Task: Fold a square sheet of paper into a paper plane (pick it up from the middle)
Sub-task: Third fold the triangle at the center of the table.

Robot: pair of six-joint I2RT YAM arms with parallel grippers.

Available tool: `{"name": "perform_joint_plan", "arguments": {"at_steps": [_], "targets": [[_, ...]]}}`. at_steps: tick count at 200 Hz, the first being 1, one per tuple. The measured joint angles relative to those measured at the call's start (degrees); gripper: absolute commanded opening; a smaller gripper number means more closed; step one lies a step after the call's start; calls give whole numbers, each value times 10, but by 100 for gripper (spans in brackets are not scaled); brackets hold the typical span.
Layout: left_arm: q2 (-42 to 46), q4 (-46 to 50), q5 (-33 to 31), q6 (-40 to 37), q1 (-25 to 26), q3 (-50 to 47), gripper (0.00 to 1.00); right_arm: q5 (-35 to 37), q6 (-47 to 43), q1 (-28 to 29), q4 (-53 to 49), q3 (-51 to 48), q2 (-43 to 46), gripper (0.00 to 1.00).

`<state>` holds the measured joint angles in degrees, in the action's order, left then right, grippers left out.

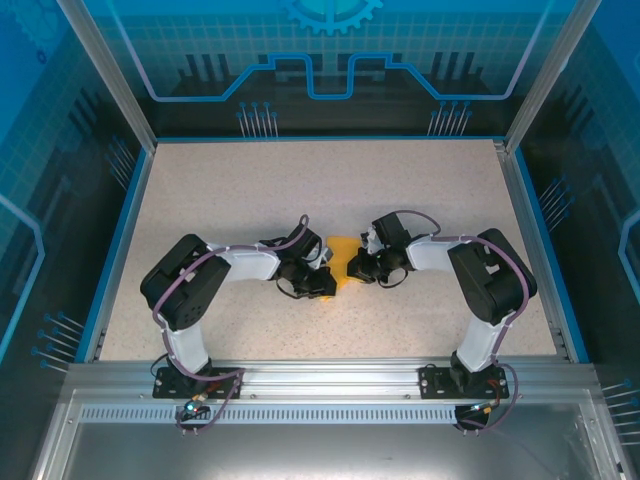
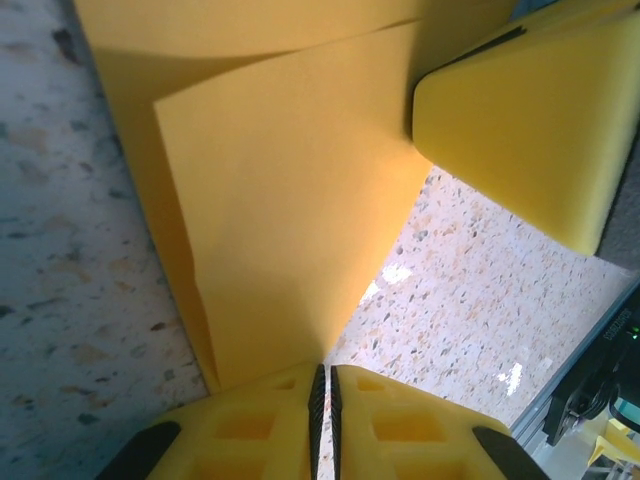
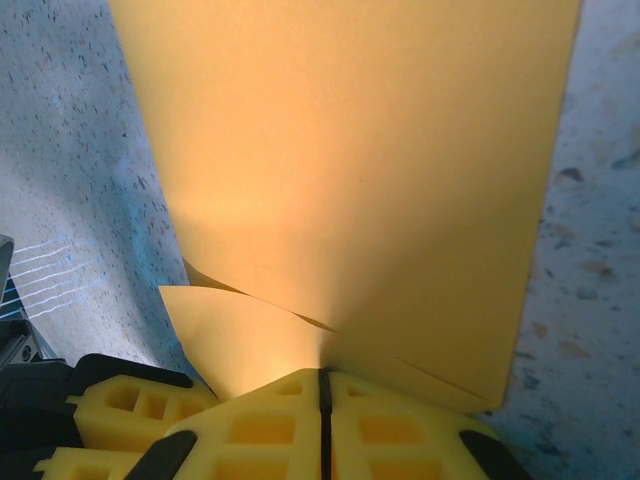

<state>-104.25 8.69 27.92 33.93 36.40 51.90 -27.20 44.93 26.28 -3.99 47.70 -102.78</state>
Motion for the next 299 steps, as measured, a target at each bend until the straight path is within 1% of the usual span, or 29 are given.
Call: {"name": "perform_joint_plan", "arguments": {"at_steps": [154,208,241,266,299], "targets": [[19,38,0,-15,-9,-14,15,0,0,0,-1,0,0,9],[36,76,-2,-23,-11,-19,15,0,0,0,0,0,0,10],[64,109,-7,-24,-11,-20,16,0,0,0,-1,1,0,10],[85,110,-7,-23,-11,-12,18,0,0,0,-3,2,-1,10],[78,85,-4,-4,-11,17,18,0,0,0,-5,4,-2,10]]}}
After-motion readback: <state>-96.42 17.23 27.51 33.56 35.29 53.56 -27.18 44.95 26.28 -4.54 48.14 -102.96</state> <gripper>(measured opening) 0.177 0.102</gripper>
